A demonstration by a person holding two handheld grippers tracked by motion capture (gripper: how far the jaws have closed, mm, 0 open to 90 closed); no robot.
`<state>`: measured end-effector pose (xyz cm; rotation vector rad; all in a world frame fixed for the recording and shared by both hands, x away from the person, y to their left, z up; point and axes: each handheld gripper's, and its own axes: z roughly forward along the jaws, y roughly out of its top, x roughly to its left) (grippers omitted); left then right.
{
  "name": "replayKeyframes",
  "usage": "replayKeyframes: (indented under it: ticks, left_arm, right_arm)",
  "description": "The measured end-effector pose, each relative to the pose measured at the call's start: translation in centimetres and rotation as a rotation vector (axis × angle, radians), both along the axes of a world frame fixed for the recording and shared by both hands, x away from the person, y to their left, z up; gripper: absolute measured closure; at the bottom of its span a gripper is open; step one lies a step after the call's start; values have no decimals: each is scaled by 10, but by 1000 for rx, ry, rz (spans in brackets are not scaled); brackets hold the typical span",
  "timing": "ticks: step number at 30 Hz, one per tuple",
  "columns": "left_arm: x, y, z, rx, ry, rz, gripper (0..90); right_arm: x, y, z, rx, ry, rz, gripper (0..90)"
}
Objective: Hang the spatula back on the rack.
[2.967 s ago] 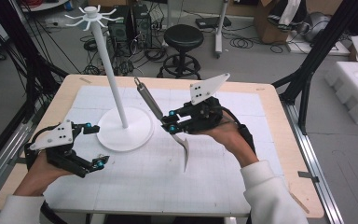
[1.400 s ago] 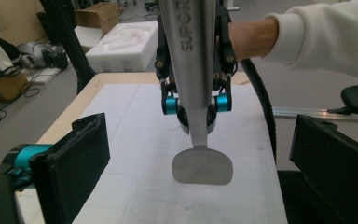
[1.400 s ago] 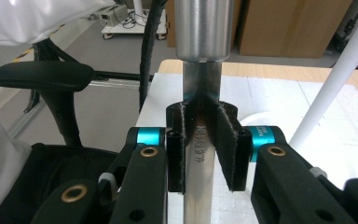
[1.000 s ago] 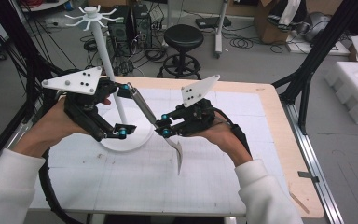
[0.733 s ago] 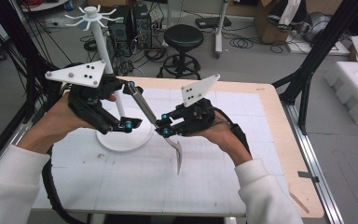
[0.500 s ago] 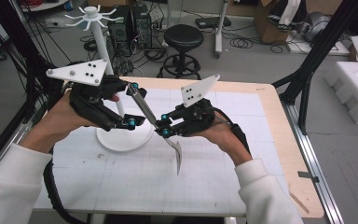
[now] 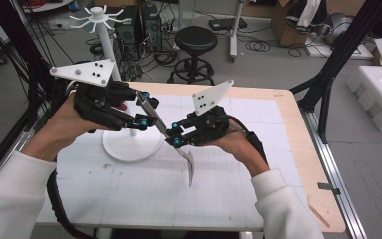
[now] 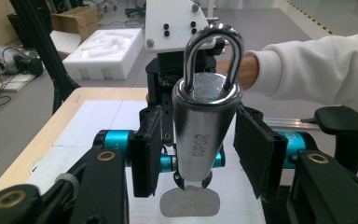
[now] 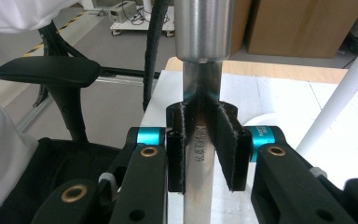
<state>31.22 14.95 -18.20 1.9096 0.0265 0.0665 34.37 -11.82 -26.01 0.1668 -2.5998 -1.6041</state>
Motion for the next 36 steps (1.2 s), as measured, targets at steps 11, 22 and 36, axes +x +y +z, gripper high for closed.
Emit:
replayKeyframes:
  ticks: [11,22,36]
  left_arm:
    - [0,0,0,8,-9,-2,682]
    - [-5,-1,3,-15,-17,25,687]
    - [-8,5,14,-23,23,147,688]
  right_arm:
    - [-1,2,-1,-10,-4,0,749]
    - [-2,2,1,8,-15,-6,745]
    - [-3,-15,3,27,-6,-196,301]
